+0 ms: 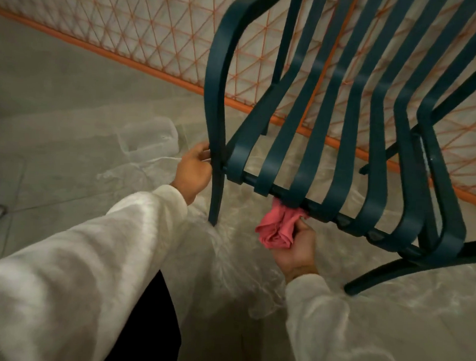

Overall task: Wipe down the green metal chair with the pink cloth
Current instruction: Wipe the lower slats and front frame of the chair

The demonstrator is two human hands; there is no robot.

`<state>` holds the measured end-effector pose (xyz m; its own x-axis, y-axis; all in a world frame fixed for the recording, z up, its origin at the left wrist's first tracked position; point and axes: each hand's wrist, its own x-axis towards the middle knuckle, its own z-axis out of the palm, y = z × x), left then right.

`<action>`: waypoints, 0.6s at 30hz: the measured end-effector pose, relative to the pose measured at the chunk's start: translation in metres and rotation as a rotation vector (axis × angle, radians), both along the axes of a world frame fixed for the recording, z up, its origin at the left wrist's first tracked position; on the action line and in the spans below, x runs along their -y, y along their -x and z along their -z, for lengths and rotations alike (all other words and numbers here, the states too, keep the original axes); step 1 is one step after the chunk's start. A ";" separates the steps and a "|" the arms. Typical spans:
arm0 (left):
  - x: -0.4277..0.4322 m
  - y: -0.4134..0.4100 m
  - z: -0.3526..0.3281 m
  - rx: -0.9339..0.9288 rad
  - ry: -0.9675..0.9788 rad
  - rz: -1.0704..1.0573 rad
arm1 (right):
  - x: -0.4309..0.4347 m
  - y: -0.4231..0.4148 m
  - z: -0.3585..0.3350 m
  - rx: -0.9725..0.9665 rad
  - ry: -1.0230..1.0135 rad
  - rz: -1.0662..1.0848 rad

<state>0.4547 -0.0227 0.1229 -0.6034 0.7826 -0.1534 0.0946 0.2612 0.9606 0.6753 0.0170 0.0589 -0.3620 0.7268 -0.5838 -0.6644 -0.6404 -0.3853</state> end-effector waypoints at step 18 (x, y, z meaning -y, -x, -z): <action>-0.006 0.059 -0.001 -0.534 0.038 0.470 | 0.031 0.140 0.001 0.870 -0.411 -0.265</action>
